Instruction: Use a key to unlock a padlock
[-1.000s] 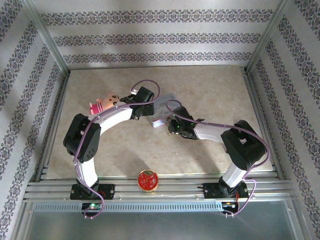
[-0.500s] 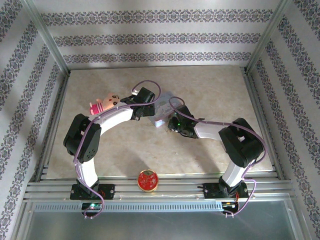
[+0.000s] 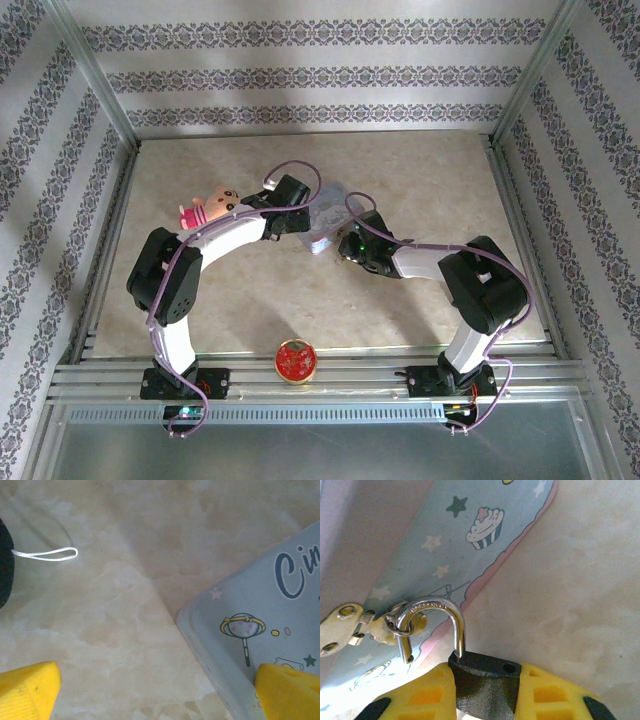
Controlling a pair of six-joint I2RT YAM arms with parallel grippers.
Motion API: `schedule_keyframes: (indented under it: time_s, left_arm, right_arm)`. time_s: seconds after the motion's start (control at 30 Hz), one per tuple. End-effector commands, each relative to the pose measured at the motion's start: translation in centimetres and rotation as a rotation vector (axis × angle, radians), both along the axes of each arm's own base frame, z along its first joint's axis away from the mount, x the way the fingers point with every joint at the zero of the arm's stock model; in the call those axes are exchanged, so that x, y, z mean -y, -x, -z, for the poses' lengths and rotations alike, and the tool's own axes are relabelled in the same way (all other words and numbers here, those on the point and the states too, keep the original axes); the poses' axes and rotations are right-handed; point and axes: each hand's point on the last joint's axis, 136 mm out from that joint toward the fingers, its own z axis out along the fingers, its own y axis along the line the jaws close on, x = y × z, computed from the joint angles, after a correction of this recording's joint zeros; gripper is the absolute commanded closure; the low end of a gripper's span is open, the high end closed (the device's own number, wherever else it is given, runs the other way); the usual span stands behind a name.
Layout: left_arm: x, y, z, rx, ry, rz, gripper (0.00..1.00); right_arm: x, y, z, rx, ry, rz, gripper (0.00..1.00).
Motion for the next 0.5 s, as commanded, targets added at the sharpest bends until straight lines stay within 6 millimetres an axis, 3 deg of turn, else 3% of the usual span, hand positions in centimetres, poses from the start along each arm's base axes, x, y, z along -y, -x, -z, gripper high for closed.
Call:
schedule_keyframes:
  time_s: [0.0,0.47]
  left_arm:
    - [-0.43,2.59,3.08,-0.126,-0.062,0.025,0.01]
    - [-0.64,2.76,3.19,-0.133,-0.076,0.029,0.01]
  right_arm:
    - [0.18,-1.23,-0.98,0.048,-0.041,0.038,1.0]
    - [-0.09,-1.53,-0.37,0.045,-0.105,0.067,1.0]
